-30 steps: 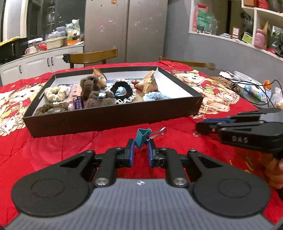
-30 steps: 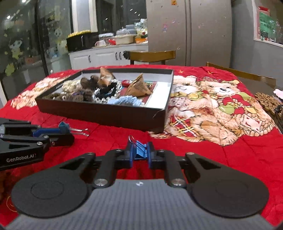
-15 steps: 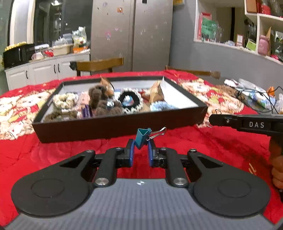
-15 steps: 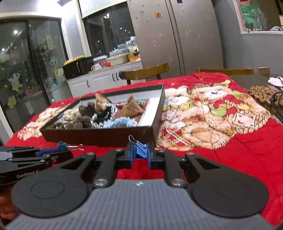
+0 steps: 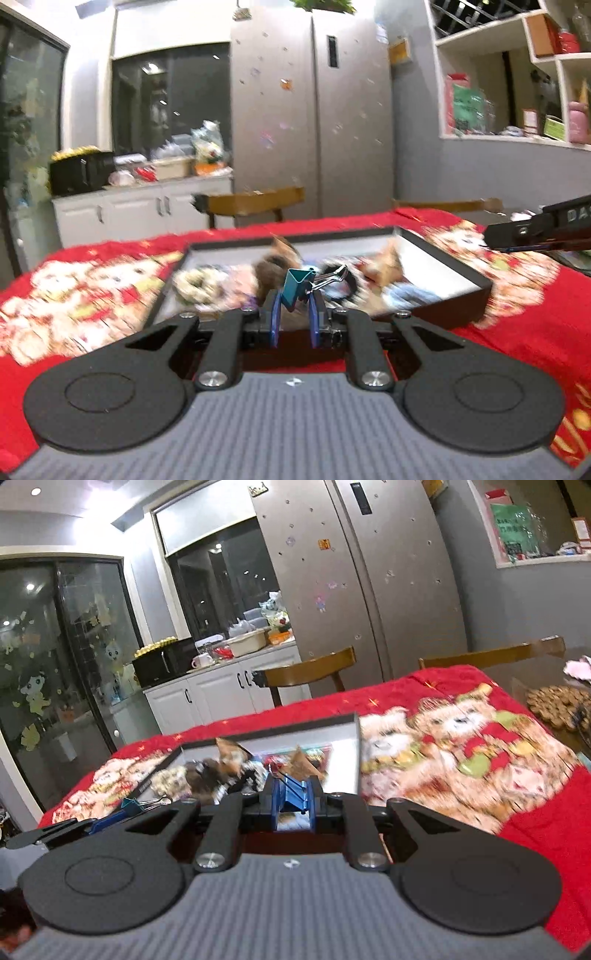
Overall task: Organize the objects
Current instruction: 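Lift and carry the blue binder clips over the box with the left tool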
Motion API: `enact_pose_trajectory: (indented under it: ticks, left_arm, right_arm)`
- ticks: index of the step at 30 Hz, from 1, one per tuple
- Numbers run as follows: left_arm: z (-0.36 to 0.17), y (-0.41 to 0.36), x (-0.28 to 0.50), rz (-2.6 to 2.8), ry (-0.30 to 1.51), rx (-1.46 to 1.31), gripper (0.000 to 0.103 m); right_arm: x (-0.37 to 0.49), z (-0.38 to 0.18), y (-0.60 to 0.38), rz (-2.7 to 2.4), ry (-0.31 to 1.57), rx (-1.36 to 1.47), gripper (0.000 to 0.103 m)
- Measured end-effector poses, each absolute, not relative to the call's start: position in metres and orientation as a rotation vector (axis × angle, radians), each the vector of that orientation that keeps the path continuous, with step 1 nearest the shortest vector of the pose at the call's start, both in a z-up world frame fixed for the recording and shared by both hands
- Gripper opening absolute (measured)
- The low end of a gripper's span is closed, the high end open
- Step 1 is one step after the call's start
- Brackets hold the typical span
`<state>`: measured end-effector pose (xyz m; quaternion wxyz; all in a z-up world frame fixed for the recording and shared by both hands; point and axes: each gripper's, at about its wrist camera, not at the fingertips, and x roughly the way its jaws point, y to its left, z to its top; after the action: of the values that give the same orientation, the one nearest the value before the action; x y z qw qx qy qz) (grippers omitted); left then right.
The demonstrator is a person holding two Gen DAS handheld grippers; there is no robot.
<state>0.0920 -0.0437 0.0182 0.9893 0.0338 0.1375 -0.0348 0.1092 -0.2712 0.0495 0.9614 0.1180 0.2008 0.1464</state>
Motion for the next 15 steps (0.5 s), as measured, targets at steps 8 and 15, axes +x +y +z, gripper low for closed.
enact_pose_trajectory:
  ticks: [8, 15]
  left_arm:
    - [0.021, -0.005, 0.124, -0.030, 0.238, 0.076, 0.019]
    - [0.022, 0.006, 0.150, -0.012, 0.265, 0.099, 0.019]
  right_arm:
    - [0.167, 0.048, -0.217, 0.294, 0.481, 0.245, 0.018]
    - [0.204, 0.021, -0.176, 0.304, 0.503, 0.243, 0.018]
